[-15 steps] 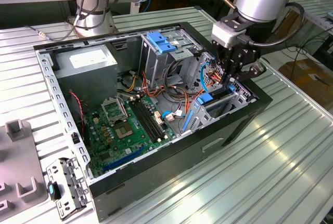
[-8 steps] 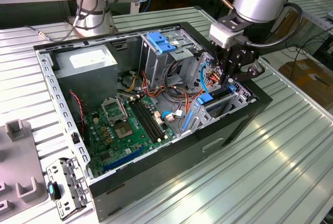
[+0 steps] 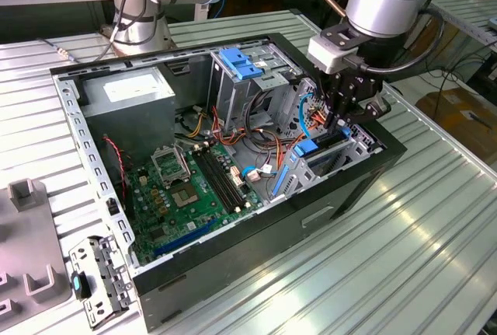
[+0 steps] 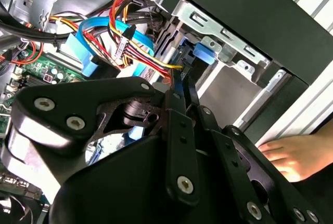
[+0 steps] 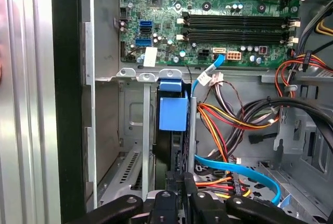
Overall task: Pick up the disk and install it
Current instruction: 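Insert the first disk wire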
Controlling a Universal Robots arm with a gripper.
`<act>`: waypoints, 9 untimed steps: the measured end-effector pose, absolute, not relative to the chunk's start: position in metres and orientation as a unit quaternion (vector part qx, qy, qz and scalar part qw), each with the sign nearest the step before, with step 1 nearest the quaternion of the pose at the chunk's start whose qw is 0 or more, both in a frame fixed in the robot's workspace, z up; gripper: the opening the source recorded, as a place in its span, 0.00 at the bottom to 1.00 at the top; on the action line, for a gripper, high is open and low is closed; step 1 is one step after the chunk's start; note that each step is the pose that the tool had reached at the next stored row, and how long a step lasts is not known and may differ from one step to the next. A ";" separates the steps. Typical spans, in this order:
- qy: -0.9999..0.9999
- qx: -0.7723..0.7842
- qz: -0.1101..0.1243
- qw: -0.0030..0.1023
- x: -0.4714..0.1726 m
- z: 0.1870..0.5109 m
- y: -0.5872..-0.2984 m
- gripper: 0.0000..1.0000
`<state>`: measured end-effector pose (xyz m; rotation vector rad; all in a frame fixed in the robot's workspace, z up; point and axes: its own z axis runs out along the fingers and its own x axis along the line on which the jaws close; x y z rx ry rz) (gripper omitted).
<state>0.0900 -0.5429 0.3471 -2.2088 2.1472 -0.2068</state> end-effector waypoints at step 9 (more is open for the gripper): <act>0.696 -0.715 -0.067 0.027 0.088 0.344 -0.542 0.16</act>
